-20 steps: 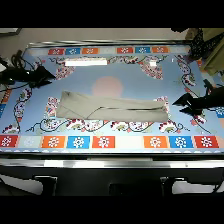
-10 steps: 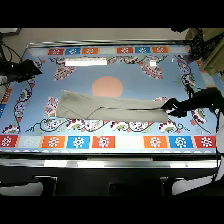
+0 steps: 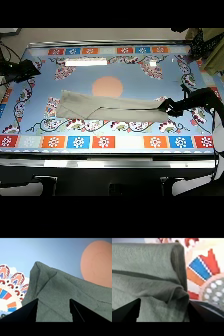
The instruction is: Fold the clothes and pants, and hang the long-sleeved shirts on hangers.
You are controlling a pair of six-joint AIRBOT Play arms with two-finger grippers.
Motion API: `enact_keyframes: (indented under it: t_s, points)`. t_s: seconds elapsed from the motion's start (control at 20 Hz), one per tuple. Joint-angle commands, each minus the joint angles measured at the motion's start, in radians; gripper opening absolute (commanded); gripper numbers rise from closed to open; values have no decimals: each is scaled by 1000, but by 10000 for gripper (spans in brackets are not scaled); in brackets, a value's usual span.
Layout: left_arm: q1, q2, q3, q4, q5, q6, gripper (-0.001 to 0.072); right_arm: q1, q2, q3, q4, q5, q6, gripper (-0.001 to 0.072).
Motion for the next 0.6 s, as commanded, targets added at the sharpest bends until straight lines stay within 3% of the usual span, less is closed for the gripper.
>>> enact_keyframes:
  t_s: [0.0, 0.05, 0.2, 0.25, 0.3, 0.35, 0.4, 0.45, 0.55]
  points:
    - [0, 1, 1, 1, -2, -1, 456, 24, -2, -42, -21, 13, 1, 602]
    - [-1, 1, 1, 1, -2, -1, 456, 36, -2, -54, -21, 18, 1, 579]
    - [-1, 1, 1, 0, -3, -1, 452, 68, 3, -60, -11, 40, 5, 386]
    - [-1, 1, 1, 0, -7, -1, 450, 68, 11, -60, -9, 51, 16, 236]
    - [0, 1, 1, 0, -20, -1, 445, 68, 21, -57, -6, 50, 31, 152]
    - [0, 0, 0, 1, -37, 0, 365, 64, 36, -50, -6, 45, 47, 82]
    - [0, -2, 0, 1, -61, 3, 147, 58, 58, -37, -8, 34, 61, 34]
    - [-1, -2, -6, 0, -73, 2, 20, 55, 84, -16, -17, 21, 91, 34]
    - [-12, -2, -46, -13, -66, -23, 19, 45, 132, 40, -45, -24, 135, 34]
